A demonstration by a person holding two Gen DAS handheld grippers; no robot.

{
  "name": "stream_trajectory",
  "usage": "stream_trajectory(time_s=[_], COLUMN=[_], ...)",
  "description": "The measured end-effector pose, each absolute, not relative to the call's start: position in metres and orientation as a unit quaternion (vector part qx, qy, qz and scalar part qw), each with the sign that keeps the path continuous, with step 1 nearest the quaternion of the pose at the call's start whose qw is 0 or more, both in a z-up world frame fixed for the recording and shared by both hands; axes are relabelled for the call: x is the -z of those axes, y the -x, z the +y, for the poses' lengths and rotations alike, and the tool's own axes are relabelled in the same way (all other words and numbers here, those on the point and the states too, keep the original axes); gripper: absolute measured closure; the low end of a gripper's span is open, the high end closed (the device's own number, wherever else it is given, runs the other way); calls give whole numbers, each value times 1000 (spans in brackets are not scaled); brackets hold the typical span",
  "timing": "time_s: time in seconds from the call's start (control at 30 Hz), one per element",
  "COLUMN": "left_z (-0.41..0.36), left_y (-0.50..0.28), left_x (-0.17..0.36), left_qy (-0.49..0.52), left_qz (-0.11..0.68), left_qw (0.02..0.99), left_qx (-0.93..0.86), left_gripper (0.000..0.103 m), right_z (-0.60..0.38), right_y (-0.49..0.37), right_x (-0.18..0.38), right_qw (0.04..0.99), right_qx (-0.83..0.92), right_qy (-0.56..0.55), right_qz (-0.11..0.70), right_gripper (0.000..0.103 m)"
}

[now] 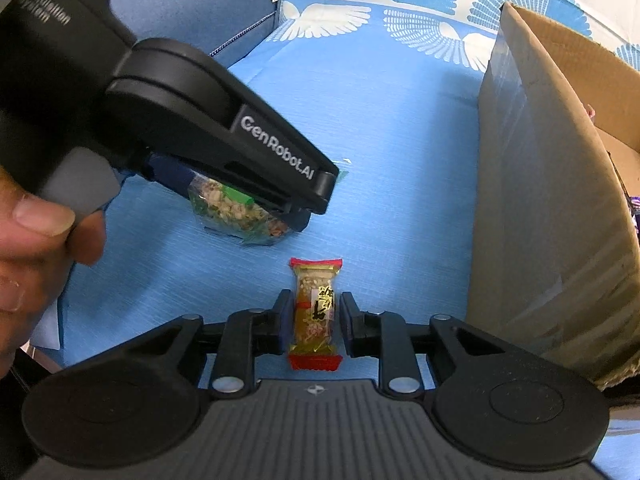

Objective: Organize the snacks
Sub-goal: 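Lift and carry both held snacks over the cardboard box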

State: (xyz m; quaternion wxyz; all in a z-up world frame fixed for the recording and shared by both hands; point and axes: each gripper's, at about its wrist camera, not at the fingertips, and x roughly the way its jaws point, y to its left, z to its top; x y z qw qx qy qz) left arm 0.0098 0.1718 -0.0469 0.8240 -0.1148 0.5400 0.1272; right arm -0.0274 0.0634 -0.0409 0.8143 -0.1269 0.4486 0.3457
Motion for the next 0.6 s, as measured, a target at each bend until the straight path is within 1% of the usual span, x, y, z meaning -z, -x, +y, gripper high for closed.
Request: stream_trajectory(time_s=[0.2,0.27,0.6], left_z=[173,173,172], left_y=[-10,-10,-10], left_x=[48,48,50], left_qy=[116,116,112], left_qz=[540,539,539], left_qw=[824,825,826], left_qx=[-127,-126,-124], left_gripper=[19,19,19], right_z=[62,62,62], right_y=[33,33,41], right_x=[39,39,32], right_qw=[816,816,823], right_qx=[-345,-345,-344], right_qy=[134,135,142], right_qz=[443,443,430], right_gripper=[77,80,84])
